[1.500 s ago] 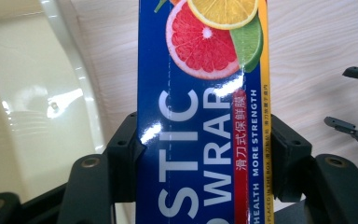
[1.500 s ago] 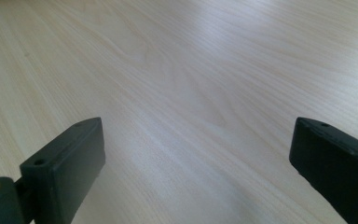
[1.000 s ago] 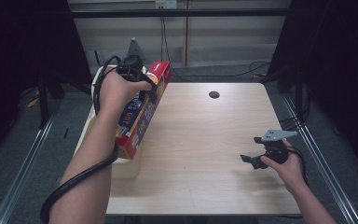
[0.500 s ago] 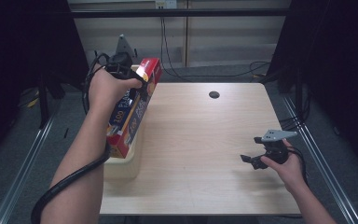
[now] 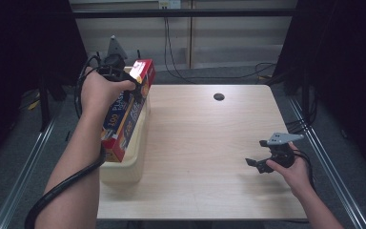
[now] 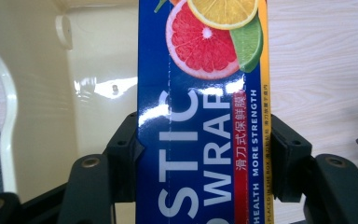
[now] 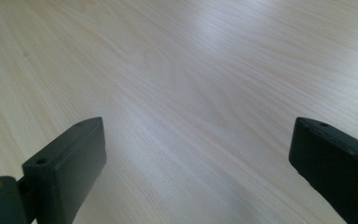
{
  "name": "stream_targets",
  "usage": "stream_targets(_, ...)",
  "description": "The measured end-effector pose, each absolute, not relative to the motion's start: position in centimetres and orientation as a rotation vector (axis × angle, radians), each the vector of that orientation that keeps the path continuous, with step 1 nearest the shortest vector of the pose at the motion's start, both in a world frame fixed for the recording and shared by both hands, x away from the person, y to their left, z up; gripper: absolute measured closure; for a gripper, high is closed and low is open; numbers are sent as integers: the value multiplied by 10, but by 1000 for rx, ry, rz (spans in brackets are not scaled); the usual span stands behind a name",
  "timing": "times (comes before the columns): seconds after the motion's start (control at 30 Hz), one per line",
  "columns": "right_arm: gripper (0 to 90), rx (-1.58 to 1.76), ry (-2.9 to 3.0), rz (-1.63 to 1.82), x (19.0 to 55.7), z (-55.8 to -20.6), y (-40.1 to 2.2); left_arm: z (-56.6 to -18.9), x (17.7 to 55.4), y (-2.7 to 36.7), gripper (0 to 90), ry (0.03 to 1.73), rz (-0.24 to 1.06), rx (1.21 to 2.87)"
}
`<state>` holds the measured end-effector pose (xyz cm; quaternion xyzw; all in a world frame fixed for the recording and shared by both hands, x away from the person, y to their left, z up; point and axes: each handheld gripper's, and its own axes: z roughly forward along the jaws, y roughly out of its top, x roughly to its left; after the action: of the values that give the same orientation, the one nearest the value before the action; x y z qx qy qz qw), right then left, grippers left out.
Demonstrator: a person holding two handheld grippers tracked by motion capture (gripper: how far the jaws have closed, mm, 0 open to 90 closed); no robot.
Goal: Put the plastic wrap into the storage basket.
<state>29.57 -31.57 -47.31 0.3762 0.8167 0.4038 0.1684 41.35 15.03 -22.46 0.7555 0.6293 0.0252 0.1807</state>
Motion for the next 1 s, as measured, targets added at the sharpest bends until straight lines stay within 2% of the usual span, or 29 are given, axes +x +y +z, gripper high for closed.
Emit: stream_targets(1.0,37,1066,2324,1133,295,-474,-313,-239,411,174,404,1864,83,2095)
